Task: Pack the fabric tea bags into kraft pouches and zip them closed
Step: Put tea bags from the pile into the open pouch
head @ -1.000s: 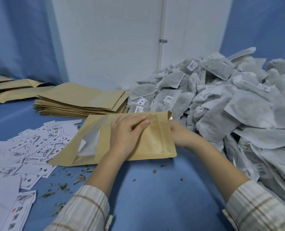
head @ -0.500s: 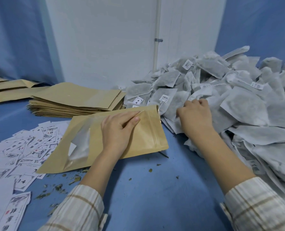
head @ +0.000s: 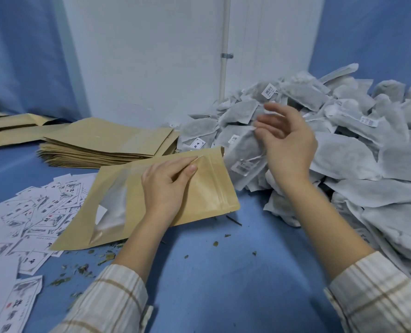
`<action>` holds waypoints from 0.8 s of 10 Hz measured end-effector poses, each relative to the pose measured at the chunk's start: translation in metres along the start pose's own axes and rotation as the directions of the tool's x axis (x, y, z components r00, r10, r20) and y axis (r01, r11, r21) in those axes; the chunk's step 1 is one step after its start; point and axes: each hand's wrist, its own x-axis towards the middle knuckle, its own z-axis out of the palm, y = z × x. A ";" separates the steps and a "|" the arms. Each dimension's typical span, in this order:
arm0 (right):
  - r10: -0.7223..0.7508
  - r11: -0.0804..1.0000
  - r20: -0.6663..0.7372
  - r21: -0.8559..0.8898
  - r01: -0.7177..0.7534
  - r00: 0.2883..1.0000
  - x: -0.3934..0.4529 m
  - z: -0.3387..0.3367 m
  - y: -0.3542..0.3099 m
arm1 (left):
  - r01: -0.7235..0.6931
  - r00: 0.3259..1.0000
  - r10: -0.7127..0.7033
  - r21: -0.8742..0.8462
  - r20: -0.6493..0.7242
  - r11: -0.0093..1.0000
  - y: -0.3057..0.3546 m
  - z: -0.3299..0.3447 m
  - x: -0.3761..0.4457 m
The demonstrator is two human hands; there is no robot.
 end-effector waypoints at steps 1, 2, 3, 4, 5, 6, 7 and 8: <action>0.263 0.925 -0.085 0.305 -0.226 0.961 0.005 -0.005 0.005 | -0.010 1.000 0.010 -0.014 -0.026 1.000 0.001 -0.002 0.001; 0.446 0.800 -0.075 0.480 -0.360 0.892 -0.003 0.006 0.015 | -0.016 0.997 0.013 -0.045 -0.072 0.999 0.004 -0.004 0.001; 0.545 0.796 0.038 0.288 -0.532 0.837 -0.021 0.019 0.033 | -0.049 0.995 0.042 -0.081 -0.087 0.995 0.006 -0.004 0.002; 0.478 0.861 0.329 -0.360 -0.360 0.814 -0.033 0.024 0.045 | -0.098 0.993 0.093 -0.066 -0.074 0.993 0.003 -0.001 0.001; 0.472 0.664 0.452 -0.747 0.032 0.757 -0.034 0.025 0.054 | -0.099 0.995 0.099 -0.046 -0.014 0.994 0.000 0.005 -0.004; 0.483 0.707 0.490 -0.708 0.008 0.726 -0.029 0.022 0.057 | -0.201 0.977 0.207 -0.097 0.057 0.975 0.006 0.012 -0.010; 0.593 0.758 0.385 -0.562 -0.330 0.707 -0.054 0.022 0.064 | -0.269 0.946 0.293 -0.167 0.137 0.948 0.013 0.021 -0.015; 0.651 0.355 0.030 -0.895 -0.270 0.758 -0.068 0.052 0.051 | -0.256 0.935 0.281 -0.135 0.215 0.957 0.014 0.027 -0.020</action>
